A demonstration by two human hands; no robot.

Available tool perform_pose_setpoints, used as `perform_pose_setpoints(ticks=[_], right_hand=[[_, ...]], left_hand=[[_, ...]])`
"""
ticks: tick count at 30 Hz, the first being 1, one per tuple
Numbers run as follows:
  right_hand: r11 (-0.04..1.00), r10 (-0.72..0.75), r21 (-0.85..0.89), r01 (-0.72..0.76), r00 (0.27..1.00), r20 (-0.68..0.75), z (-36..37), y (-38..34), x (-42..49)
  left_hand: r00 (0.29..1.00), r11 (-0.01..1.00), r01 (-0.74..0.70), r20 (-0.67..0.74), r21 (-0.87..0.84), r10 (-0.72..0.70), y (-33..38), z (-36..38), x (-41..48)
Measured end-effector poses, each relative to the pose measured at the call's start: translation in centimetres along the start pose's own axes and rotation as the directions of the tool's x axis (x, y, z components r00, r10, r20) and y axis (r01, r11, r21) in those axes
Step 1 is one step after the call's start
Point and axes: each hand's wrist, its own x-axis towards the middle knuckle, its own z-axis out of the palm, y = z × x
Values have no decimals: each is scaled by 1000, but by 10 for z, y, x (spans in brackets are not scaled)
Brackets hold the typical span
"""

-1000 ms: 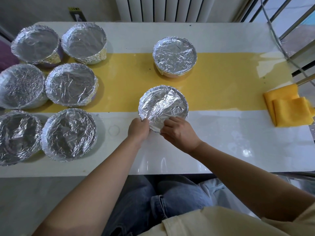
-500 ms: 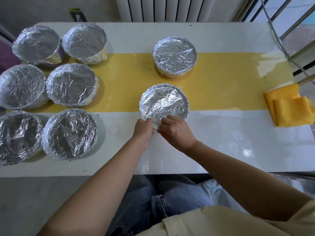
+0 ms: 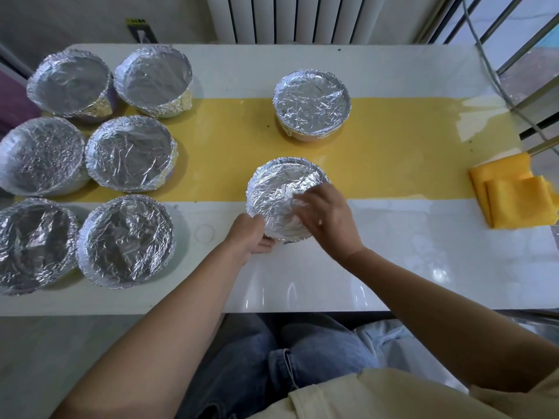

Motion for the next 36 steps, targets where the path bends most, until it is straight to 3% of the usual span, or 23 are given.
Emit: perform_pose_setpoints(ticks=[3, 6, 8, 11, 14, 22, 27, 32, 36], right_hand=[[939, 338, 118, -323, 929, -150, -5, 12, 8], [710, 631, 368, -601, 775, 49, -7, 17, 23], [581, 696, 417, -699, 692, 189, -6, 23, 31], [515, 683, 443, -734, 663, 305, 2, 32, 40], [413, 667, 517, -750, 636, 389, 9, 36, 46], [365, 695, 585, -724, 630, 346, 25, 40, 41], [384, 631, 565, -731, 654, 417, 14, 45, 46], [471, 519, 549, -690, 720, 460, 10, 55, 64], [427, 464, 584, -691, 721, 514, 20, 55, 70]], left_hand=[[996, 995, 9, -95, 103, 1, -2, -3, 7], [977, 992, -54, -201, 113, 76, 0, 0, 10], [954, 985, -169, -247, 27, 170, 4, 3, 8], [920, 945, -313, -279, -99, 276, 12, 6, 9], [901, 914, -366, -312, -178, 300, 17, 10, 17], [830, 892, -413, -478, -181, 288, 12, 22, 37], [859, 910, -404, -379, -89, 344, 21, 9, 40], [847, 853, -522, -110, 11, 520, 40, -6, 56], [825, 835, -549, -131, 48, 550, 37, -1, 62]])
